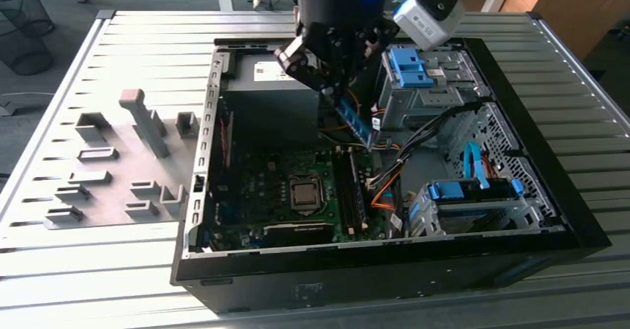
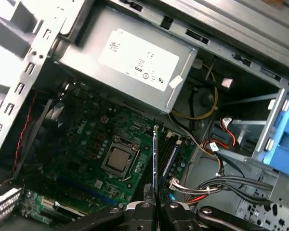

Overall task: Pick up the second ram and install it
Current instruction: 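Insert the second ram into the second slot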

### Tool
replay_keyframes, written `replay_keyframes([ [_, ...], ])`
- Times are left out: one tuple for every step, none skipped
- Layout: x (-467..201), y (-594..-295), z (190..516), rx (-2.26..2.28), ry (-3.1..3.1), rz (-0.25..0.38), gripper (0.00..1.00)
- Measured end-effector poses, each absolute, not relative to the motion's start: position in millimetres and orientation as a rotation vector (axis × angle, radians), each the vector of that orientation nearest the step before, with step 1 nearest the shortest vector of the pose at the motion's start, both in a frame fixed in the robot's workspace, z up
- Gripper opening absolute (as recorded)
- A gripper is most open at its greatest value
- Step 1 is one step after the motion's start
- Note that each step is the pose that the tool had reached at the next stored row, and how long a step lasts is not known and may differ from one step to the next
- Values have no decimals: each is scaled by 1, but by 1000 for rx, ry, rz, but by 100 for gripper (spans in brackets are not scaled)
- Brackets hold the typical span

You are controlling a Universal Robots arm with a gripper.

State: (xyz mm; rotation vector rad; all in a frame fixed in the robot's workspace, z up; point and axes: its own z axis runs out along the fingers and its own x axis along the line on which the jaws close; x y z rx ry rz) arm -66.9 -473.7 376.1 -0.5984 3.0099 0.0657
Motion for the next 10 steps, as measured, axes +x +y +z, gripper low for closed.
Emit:
replay_keyframes([
  [-67,-474,376,-573,3015,65,14],
  [-67,-474,376,-552,3018,64,14],
  [-67,-474,375,-536,3022,63,14],
  [-67,-474,375,-527,3026,62,14],
  [-67,-474,375,-526,3036,64,14],
  [-66,-474,375,-528,3052,68,14],
  [-65,-474,375,-530,3070,74,14],
  [-64,-474,375,-532,3083,78,14],
  [-64,-474,375,-531,3090,80,14],
  [-64,-474,375,-527,3092,80,14],
])
